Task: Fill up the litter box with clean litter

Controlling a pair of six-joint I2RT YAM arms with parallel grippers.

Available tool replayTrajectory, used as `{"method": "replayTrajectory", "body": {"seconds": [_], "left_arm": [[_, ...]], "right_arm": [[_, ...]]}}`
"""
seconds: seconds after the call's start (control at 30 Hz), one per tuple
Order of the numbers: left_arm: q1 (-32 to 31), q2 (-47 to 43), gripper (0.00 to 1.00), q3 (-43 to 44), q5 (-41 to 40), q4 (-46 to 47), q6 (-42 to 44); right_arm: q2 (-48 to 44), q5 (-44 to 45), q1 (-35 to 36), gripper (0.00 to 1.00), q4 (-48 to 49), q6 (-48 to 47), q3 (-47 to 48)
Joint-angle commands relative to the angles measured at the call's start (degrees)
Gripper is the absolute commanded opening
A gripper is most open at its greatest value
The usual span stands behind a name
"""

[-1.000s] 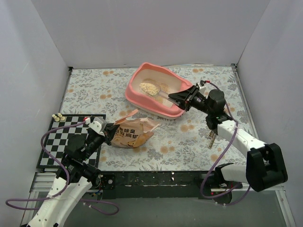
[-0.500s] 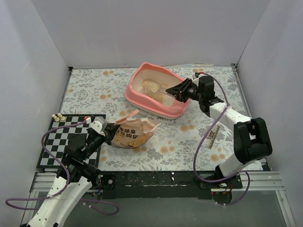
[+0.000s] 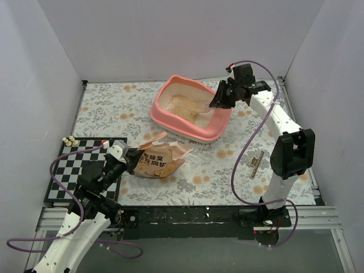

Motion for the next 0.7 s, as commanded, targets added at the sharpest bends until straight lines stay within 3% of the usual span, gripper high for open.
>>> {"method": "replayTrajectory", "body": {"seconds": [0.0, 0.17, 0.3, 0.67], "left_arm": [[0.1, 0.1, 0.0, 2.7, 1.4, 4.5, -0.4], [0.1, -0.4, 0.0, 2.5, 1.6, 4.4, -1.1], [0.1, -0.8, 0.0, 2.7, 1.6, 4.4, -2.0], [0.1, -2.8, 0.0, 3.8, -0.3, 2.4, -4.6]], "right_arm": [[0.9, 6.4, 0.7, 0.01, -17.5, -15.5, 14.6], [4.5, 11.9, 3.0, 0.01, -30.1, -20.9, 28.7], [2.4, 15.1, 4.8, 0.01, -31.6, -20.3, 29.2], [-25.0, 35.4, 3.0, 0.01, -11.0, -9.1, -3.5]]}}
